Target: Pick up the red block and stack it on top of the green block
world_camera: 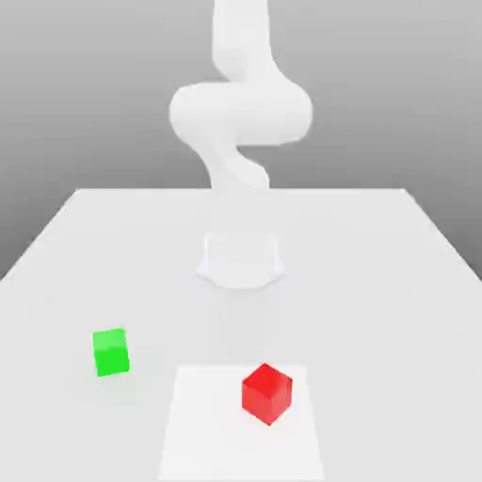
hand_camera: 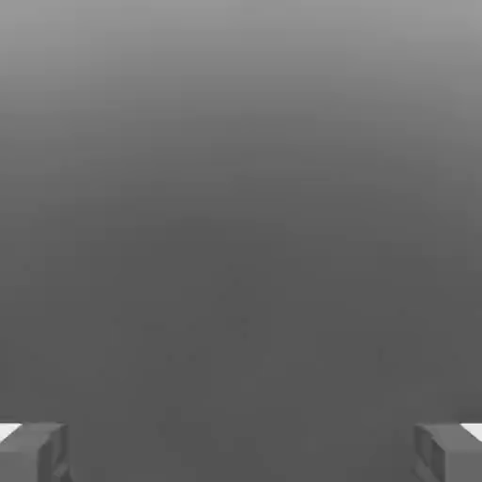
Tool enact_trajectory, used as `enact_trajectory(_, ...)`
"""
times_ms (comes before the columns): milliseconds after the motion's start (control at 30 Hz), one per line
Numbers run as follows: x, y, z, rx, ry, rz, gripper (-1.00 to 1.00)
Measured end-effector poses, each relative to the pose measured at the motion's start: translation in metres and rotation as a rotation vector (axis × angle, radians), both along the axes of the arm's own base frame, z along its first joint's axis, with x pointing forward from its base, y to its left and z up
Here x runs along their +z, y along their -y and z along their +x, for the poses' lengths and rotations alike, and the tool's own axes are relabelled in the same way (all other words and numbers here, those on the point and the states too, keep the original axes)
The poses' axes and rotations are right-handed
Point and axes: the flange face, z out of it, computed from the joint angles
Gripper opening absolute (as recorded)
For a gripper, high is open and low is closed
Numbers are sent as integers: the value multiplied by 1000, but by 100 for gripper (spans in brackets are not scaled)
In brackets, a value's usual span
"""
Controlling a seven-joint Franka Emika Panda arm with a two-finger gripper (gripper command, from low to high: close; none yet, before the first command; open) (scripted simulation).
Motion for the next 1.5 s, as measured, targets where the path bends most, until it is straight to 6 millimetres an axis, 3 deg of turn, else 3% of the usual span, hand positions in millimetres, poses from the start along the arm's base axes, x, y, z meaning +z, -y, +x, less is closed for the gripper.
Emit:
enact_trajectory(133,-99,-9,45,-120,-150,55,0)
enact_trajectory(300,-221,-15,67,-268,-324,119,0)
enact_trajectory(467,-336,-19,55,-420,-492,181,0)
enact_trajectory(633,-436,-27,16,-571,-657,238,0)
enact_trajectory(833,-501,-28,8,-603,-685,250,0)
enact_trajectory(867,-511,-28,7,-603,-686,249,-100)
enact_trajectory(1100,-513,-28,7,-602,-684,250,-100)
enact_trajectory(1300,-462,-29,7,-601,-684,248,-100)
enact_trajectory(1400,-445,32,0,-751,-668,289,-100)
enact_trajectory(1500,-434,106,-23,-941,-644,351,-100)
